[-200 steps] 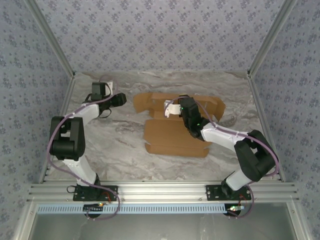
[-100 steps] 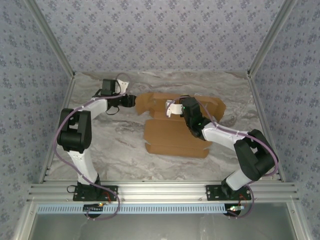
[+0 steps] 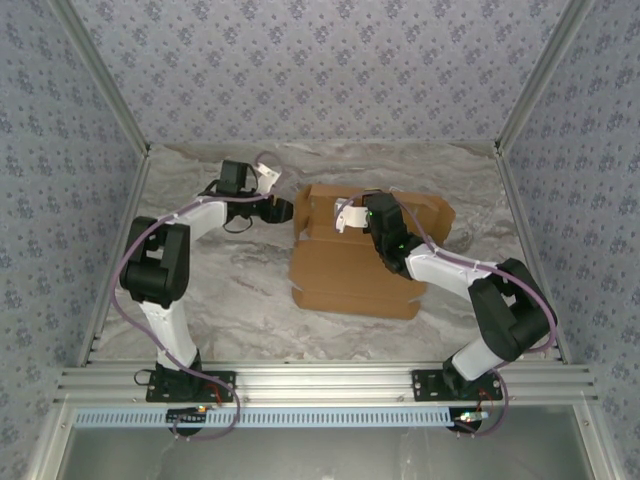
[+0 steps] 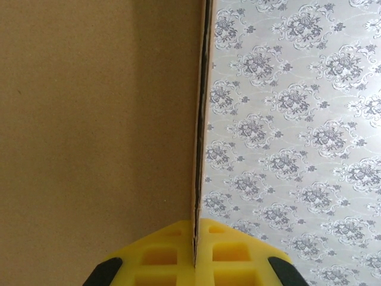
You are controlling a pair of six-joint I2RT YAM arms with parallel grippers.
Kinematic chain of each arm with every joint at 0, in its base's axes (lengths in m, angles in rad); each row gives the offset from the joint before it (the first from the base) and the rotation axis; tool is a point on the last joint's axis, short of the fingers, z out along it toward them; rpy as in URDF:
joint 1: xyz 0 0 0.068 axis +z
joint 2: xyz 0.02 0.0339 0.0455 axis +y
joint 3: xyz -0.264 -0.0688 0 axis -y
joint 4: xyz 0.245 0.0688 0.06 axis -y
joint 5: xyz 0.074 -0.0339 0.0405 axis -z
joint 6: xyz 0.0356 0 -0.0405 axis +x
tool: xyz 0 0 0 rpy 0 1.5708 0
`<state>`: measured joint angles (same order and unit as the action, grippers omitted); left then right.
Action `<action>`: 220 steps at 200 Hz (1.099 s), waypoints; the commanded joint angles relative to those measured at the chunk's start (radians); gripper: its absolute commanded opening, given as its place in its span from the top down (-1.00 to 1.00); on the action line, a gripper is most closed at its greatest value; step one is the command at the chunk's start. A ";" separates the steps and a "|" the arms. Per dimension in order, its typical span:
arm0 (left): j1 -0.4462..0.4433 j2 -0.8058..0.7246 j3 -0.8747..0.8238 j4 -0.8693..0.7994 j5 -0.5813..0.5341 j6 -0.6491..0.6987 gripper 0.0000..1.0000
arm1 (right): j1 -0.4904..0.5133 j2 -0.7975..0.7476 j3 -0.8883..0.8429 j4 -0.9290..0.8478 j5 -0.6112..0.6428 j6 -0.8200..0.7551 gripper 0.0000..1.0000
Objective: Fold the paper box
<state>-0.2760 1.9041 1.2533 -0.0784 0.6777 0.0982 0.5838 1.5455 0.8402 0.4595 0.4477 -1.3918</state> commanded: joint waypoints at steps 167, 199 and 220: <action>-0.061 -0.070 -0.097 0.108 0.107 0.079 -0.23 | 0.005 0.001 0.024 -0.083 -0.012 0.045 1.00; -0.066 -0.054 -0.080 0.147 0.112 0.048 -0.23 | 0.008 0.001 0.017 -0.090 -0.014 0.044 1.00; -0.072 -0.048 -0.077 0.175 0.111 0.036 -0.24 | 0.009 0.007 0.012 -0.086 -0.008 0.043 1.00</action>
<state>-0.3363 1.8420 1.1309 0.0498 0.7486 0.1455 0.5842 1.5452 0.8406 0.4297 0.4480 -1.3575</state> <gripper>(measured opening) 0.617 0.062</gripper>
